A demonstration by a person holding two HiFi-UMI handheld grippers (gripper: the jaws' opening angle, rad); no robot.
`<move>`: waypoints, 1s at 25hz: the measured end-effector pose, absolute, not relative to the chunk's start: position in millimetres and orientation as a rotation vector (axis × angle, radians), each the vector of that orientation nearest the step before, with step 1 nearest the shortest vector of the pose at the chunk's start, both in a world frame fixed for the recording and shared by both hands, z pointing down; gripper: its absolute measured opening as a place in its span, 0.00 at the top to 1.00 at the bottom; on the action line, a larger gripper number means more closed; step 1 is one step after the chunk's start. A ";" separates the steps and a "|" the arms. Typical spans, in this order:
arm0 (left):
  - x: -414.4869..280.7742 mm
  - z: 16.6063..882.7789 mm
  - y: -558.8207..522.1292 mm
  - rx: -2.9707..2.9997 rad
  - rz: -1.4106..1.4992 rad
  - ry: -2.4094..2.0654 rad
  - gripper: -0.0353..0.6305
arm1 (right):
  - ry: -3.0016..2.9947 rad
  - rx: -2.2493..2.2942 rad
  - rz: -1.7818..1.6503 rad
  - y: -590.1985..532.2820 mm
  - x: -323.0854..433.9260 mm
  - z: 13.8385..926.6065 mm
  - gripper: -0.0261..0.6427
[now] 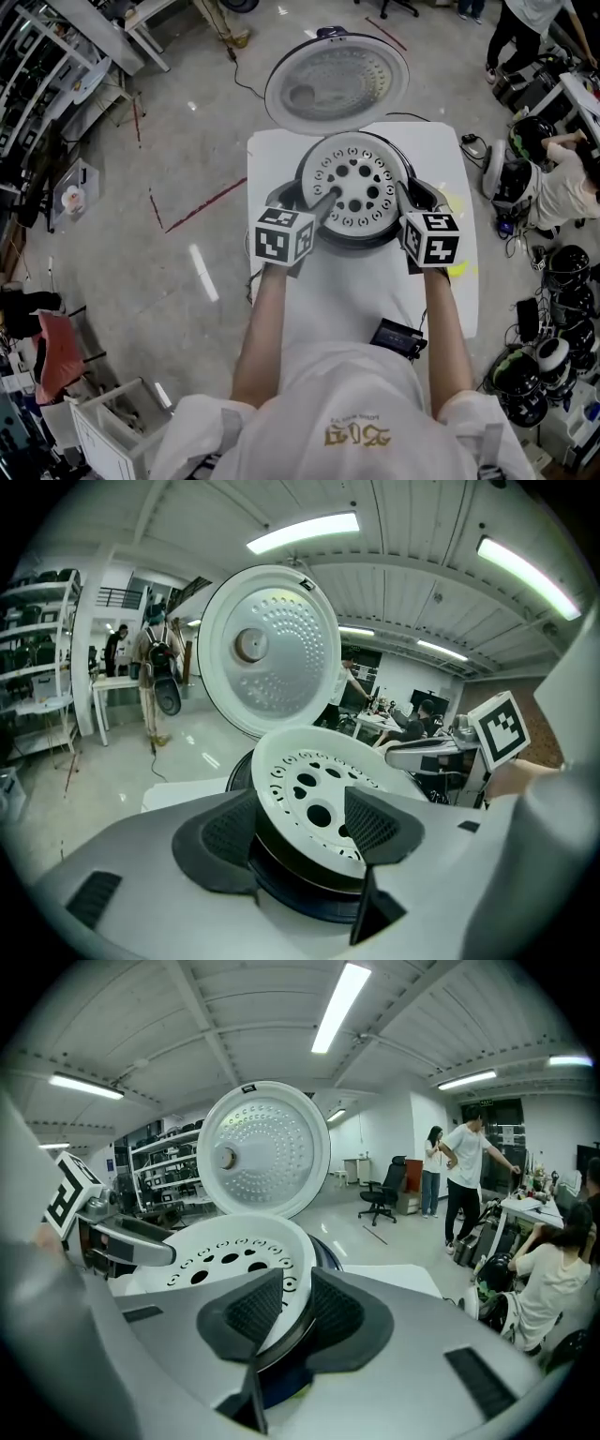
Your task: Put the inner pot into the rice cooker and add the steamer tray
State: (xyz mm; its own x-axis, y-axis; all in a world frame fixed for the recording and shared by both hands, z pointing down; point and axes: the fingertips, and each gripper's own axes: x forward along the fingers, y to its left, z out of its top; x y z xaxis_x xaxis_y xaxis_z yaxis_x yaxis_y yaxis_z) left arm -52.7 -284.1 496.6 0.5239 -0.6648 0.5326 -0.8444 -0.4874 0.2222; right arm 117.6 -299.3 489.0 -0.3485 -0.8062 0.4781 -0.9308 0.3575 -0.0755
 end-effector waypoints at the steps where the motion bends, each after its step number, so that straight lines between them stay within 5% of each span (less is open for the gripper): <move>1: -51.7 496.7 -283.1 2.314 0.532 -1.241 0.48 | -2.264 1.523 0.474 -298.5 117.1 488.6 0.81; 6: -52.5 496.8 -280.6 2.341 0.572 -1.324 0.36 | -2.257 1.535 0.459 -292.9 119.5 485.0 0.80; 10: -57.1 491.5 -278.1 2.339 0.530 -1.348 0.37 | -2.264 1.567 0.445 -285.7 123.9 474.5 0.80; 18: -54.3 476.2 -262.5 2.355 0.451 -1.376 0.52 | -2.360 1.596 0.538 -258.2 125.4 462.2 0.82; 25: -58.5 466.5 -227.7 2.325 0.337 -1.395 0.70 | -2.572 1.606 0.838 -212.3 124.9 453.2 0.94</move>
